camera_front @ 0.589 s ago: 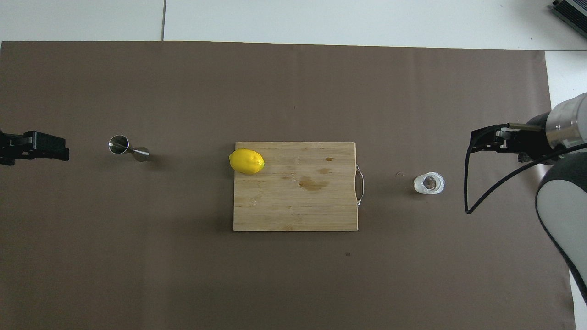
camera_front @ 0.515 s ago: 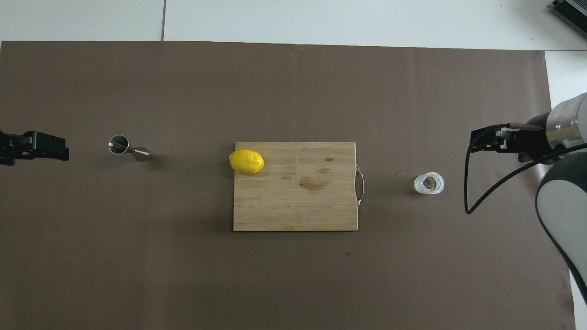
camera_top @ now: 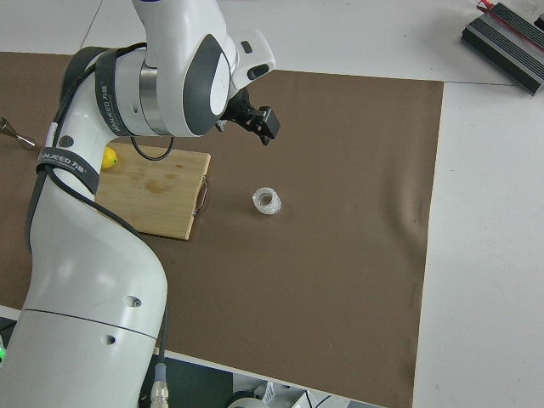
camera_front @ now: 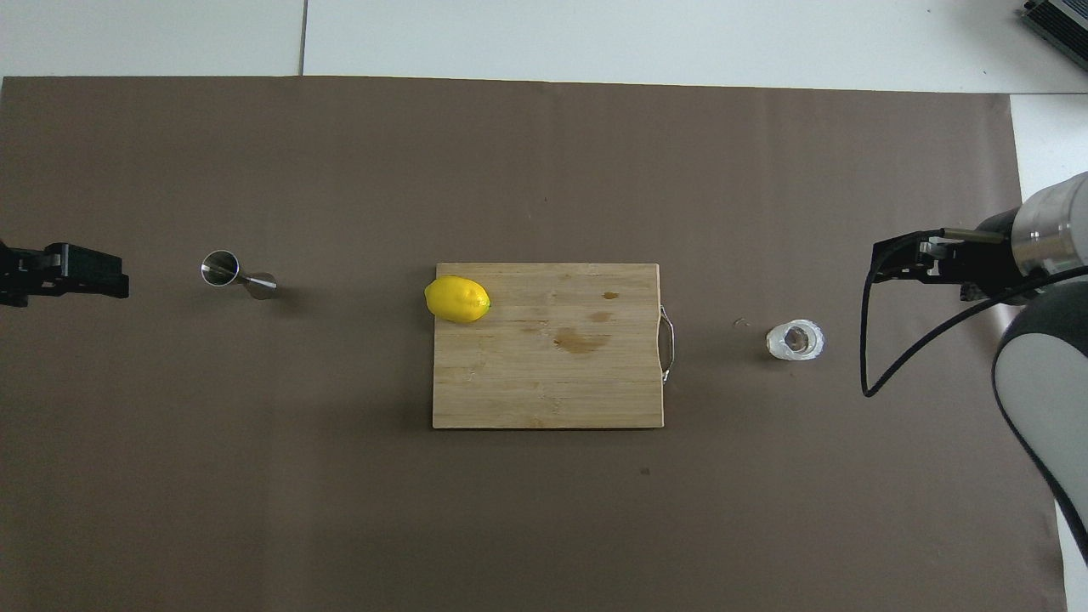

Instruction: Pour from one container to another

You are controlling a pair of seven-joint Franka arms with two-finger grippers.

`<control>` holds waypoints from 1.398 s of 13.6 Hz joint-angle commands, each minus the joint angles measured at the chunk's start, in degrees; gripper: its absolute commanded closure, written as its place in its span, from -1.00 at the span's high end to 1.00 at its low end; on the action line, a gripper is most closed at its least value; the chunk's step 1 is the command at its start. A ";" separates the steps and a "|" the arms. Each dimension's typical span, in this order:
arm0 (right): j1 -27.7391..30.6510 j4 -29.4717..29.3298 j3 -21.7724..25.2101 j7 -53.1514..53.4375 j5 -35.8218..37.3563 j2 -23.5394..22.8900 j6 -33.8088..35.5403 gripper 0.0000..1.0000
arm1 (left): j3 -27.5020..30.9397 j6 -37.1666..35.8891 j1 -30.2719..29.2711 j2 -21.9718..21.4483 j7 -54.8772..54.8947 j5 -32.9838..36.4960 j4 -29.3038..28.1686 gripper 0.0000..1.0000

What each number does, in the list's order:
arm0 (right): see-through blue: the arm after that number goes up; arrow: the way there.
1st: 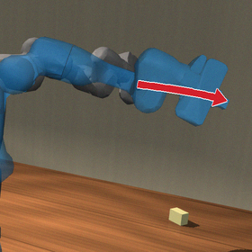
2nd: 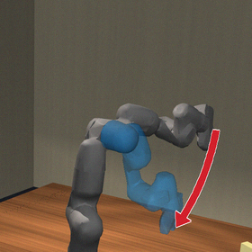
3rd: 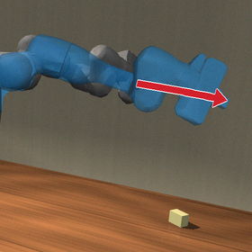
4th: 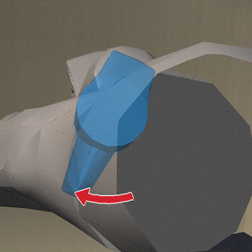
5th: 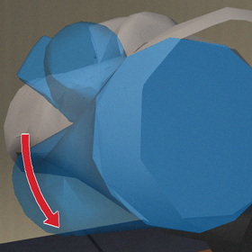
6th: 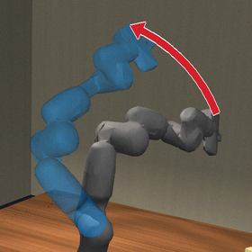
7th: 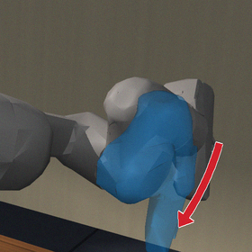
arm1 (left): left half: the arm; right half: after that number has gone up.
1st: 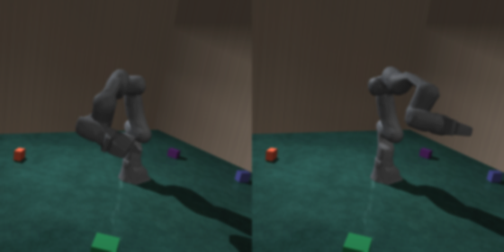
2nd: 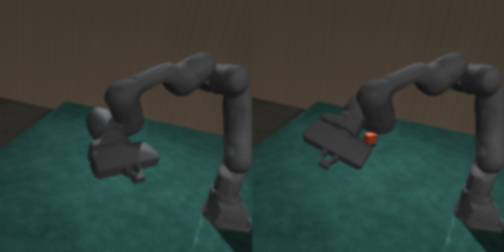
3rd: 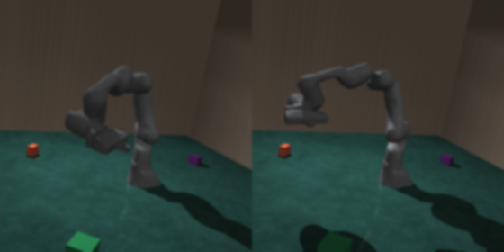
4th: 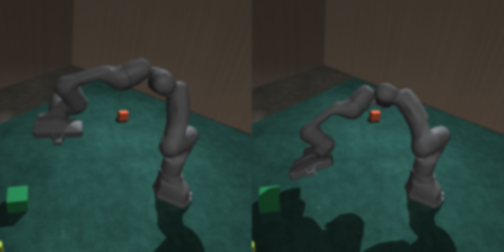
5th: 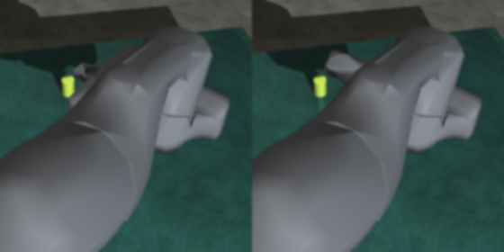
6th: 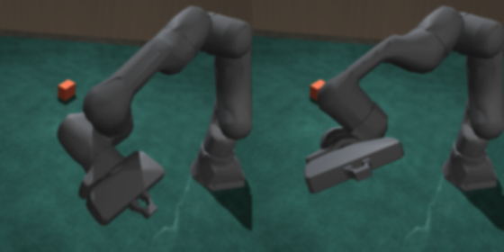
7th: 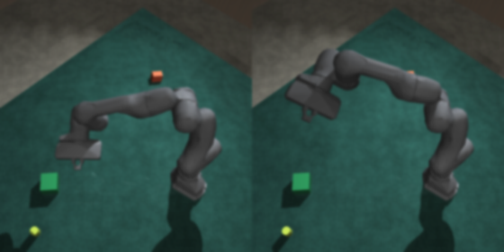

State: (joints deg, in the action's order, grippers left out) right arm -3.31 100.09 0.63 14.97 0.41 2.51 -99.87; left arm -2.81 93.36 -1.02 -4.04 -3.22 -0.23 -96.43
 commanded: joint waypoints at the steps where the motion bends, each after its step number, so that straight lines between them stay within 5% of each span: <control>1: 0.59 -0.68 -0.28 -1.52 -1.29 -0.05 0.99 1.00 | 0.26 -0.37 0.75 -0.09 0.50 0.67 0.37 1.00; 13: 0.59 -0.68 -0.28 -1.52 -1.29 -0.05 0.99 1.00 | 0.35 -1.17 -0.03 -0.53 0.41 0.59 -0.25 1.00; 16: 0.59 -0.68 -0.28 -1.52 -1.29 -0.05 0.99 1.00 | 0.96 -1.52 -0.91 0.52 0.06 -6.07 0.46 1.00; 19: 0.59 -0.68 -0.19 -1.52 -1.29 -0.05 0.99 1.00 | 0.96 -1.95 -5.38 6.30 -1.69 -14.16 2.29 1.00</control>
State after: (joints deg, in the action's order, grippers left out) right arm -3.31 100.09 0.63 14.97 0.41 2.51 -99.87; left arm -1.74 92.58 -3.70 -2.10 -3.68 -10.31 -96.46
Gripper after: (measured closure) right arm 0.000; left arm 0.000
